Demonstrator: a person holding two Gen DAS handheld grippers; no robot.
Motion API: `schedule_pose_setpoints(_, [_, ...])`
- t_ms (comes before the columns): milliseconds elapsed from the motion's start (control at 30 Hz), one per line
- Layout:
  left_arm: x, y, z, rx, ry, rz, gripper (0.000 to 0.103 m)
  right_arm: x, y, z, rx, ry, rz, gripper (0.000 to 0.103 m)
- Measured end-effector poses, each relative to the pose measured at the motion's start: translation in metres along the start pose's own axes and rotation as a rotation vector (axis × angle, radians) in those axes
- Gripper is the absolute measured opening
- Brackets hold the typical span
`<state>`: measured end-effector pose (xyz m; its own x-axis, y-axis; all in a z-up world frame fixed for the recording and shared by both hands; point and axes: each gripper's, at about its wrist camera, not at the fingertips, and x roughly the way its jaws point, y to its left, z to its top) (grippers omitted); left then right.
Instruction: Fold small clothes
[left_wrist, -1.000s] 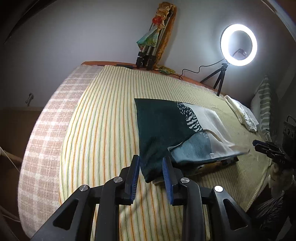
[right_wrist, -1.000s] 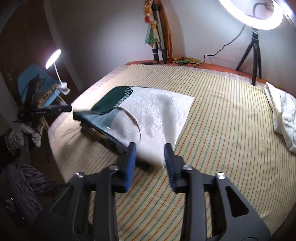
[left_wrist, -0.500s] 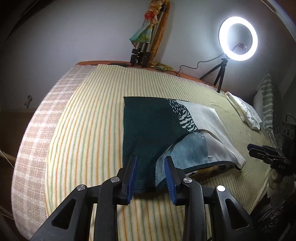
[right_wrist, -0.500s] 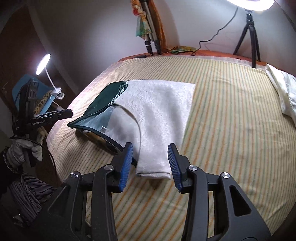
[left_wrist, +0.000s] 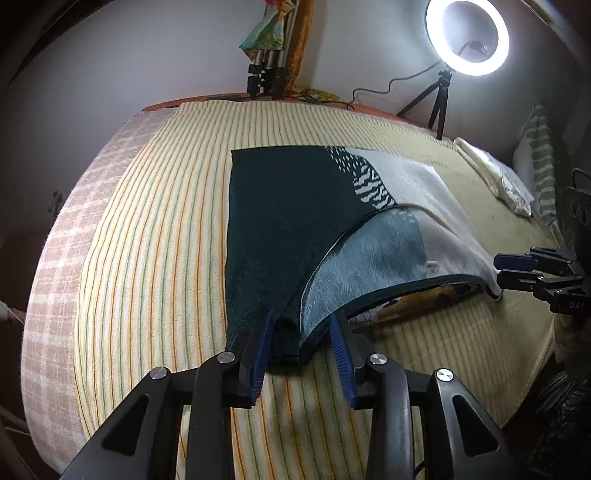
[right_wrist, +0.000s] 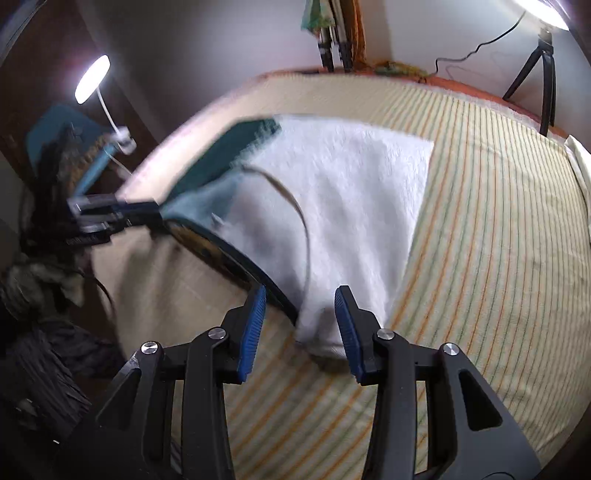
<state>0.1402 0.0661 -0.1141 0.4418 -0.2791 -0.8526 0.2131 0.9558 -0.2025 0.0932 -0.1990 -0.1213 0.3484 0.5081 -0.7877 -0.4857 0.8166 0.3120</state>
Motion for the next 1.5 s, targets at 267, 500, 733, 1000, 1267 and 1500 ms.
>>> schedule_pose_setpoints(267, [-0.031, 0.029, 0.007, -0.272, -0.069, -0.102, 0.054, 0.001, 0.025, 0.074, -0.042, -0.113, -0.005, 0.025])
schedule_pose_setpoints(500, [-0.023, 0.048, -0.001, -0.380, -0.037, -0.108, 0.057, 0.079, 0.031, 0.127, -0.054, -0.008, -0.030, 0.025])
schedule_pose_setpoints(733, [-0.014, 0.061, 0.004, -0.401, -0.021, -0.093, 0.060, 0.126, 0.020, 0.121, -0.057, 0.089, -0.070, 0.024])
schedule_pose_setpoints(1000, [-0.002, 0.072, 0.001, -0.508, 0.017, -0.176, 0.062, 0.098, 0.003, 0.121, 0.030, 0.025, -0.004, 0.026])
schedule_pose_setpoints(1267, [0.002, 0.079, -0.010, -0.611, 0.042, -0.231, 0.064, 0.028, -0.059, 0.092, 0.256, -0.074, -0.033, 0.056])
schedule_pose_setpoints(1500, [0.005, 0.074, -0.011, -0.649, 0.056, -0.257, 0.064, 0.017, -0.115, 0.064, 0.482, -0.063, 0.081, 0.056])
